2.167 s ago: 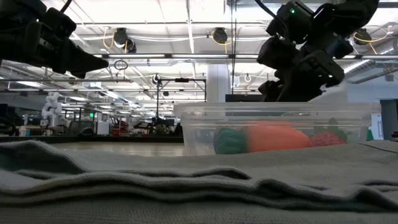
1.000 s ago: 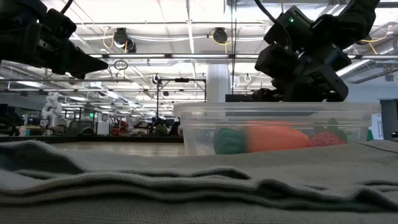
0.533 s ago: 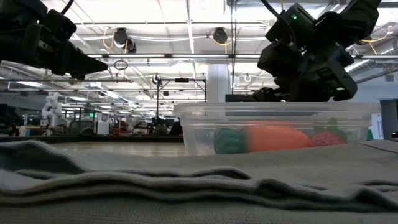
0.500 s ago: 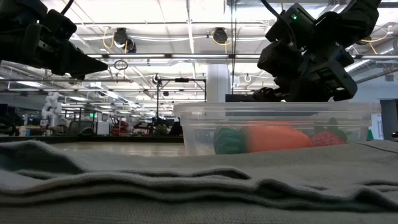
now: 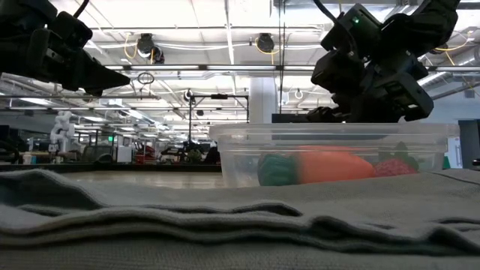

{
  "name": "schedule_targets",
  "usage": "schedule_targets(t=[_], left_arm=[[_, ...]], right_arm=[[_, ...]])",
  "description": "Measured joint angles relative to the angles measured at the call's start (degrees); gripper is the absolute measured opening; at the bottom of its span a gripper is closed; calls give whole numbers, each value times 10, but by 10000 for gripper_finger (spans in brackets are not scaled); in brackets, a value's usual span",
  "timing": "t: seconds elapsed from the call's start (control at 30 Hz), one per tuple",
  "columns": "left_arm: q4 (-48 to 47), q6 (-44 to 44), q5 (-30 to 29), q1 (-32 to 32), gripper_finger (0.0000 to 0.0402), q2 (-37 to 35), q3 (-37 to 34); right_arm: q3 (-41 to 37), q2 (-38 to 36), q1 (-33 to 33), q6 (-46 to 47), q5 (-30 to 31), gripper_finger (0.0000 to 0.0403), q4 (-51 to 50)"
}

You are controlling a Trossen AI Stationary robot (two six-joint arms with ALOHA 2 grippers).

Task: Pick and placing Produce into tupperware
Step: Put the green pea into the transparent bin

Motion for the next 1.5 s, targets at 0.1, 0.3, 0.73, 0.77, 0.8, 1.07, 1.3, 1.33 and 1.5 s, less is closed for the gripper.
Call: schedule_targets(t=[0.1,0.3,0.73,0.77,0.8,1.07,1.3,1.33,1.5], left_arm=[[0,0,0,0,24,0,0],[0,0,0,0,24,0,0],[-4,0,1,0,24,0,0],[-4,0,1,0,24,0,0],[-5,0,1,0,24,0,0],[-5,2,1,0,24,0,0],[-5,2,1,0,24,0,0],[-5,3,1,0,24,0,0],[-5,3,1,0,24,0,0]], right_arm=[[0,2,0,6,0,260,-2],[0,9,0,19,6,260,-12],[0,16,2,-50,16,260,-9],[0,17,2,-58,16,260,-7],[0,18,2,-66,16,260,-7],[0,18,4,-110,16,260,-11],[-3,18,4,-130,16,260,-7],[-7,18,4,-134,16,260,-2],[-29,18,7,-135,16,260,11]])
